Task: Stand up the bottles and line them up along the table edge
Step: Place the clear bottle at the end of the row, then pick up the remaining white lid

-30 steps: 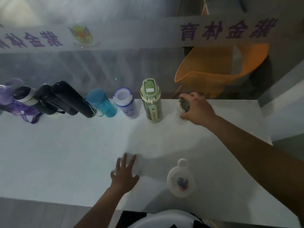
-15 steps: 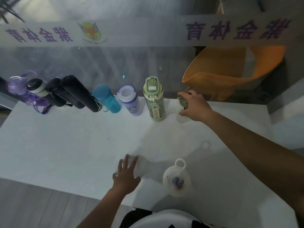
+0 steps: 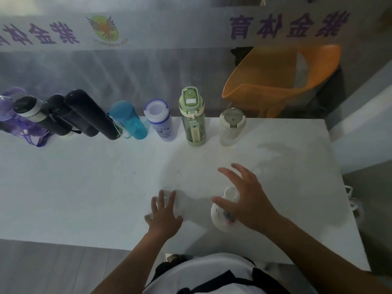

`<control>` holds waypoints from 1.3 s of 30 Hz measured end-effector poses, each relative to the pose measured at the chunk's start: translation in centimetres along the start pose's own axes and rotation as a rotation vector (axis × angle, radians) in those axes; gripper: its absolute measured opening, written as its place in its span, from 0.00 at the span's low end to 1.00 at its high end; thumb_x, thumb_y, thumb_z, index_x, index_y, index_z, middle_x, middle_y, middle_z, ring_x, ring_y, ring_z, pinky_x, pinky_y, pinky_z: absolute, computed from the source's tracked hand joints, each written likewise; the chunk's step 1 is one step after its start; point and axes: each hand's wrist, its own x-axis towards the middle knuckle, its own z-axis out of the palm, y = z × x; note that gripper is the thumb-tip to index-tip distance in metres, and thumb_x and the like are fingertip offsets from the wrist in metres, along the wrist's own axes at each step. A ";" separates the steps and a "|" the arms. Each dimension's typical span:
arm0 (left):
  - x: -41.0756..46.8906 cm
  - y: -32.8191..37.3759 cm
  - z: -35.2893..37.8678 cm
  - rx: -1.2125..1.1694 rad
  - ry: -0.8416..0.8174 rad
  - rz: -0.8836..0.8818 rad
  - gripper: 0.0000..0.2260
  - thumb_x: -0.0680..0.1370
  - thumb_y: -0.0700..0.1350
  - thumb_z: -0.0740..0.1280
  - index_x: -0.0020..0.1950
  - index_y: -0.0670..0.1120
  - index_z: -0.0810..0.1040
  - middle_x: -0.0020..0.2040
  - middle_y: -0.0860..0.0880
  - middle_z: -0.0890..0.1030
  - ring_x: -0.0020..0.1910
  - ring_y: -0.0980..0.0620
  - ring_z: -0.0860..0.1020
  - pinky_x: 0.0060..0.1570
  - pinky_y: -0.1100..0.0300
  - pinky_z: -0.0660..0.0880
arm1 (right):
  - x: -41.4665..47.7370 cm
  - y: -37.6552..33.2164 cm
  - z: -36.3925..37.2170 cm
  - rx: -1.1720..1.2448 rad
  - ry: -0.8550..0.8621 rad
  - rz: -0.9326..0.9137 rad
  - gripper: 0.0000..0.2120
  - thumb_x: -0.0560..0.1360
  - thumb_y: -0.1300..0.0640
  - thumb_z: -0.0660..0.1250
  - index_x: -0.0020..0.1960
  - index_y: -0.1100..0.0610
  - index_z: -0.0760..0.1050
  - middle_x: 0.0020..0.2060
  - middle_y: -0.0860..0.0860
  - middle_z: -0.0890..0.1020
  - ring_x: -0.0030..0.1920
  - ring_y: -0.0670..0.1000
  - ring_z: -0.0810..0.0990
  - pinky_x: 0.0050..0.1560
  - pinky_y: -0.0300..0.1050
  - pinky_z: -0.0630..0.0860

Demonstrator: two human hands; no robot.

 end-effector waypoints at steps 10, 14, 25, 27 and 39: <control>0.2 0.0 0.0 0.059 -0.021 0.003 0.38 0.77 0.59 0.61 0.77 0.62 0.38 0.79 0.51 0.35 0.78 0.44 0.40 0.68 0.37 0.61 | -4.0 2.3 4.9 -0.054 0.110 -0.029 0.43 0.63 0.40 0.74 0.73 0.41 0.60 0.72 0.49 0.66 0.66 0.51 0.71 0.65 0.49 0.69; 0.2 0.1 -0.1 0.073 -0.027 0.008 0.38 0.77 0.59 0.61 0.77 0.62 0.38 0.79 0.51 0.35 0.78 0.43 0.40 0.68 0.36 0.61 | -4.1 2.8 5.5 0.000 0.134 -0.056 0.47 0.63 0.44 0.76 0.74 0.37 0.53 0.73 0.47 0.63 0.61 0.51 0.74 0.61 0.52 0.74; 0.3 -0.6 0.1 0.058 -0.009 0.044 0.38 0.77 0.57 0.62 0.77 0.63 0.39 0.79 0.51 0.36 0.78 0.43 0.41 0.67 0.37 0.62 | -3.4 4.0 5.0 0.255 0.226 0.003 0.47 0.63 0.57 0.80 0.72 0.39 0.58 0.65 0.45 0.64 0.52 0.34 0.74 0.46 0.20 0.69; 0.3 -0.7 0.0 0.059 -0.002 0.049 0.38 0.77 0.57 0.63 0.77 0.63 0.39 0.79 0.51 0.37 0.79 0.44 0.41 0.67 0.37 0.63 | -2.1 4.7 3.1 0.300 0.271 0.054 0.46 0.61 0.59 0.81 0.71 0.42 0.61 0.60 0.48 0.69 0.46 0.35 0.76 0.44 0.23 0.70; -0.2 -0.8 0.7 0.071 0.051 0.062 0.35 0.78 0.57 0.60 0.77 0.63 0.40 0.80 0.51 0.39 0.79 0.43 0.42 0.68 0.39 0.64 | 10.8 9.7 -7.8 0.115 0.433 0.157 0.46 0.64 0.55 0.80 0.73 0.45 0.56 0.67 0.55 0.68 0.56 0.48 0.72 0.57 0.43 0.72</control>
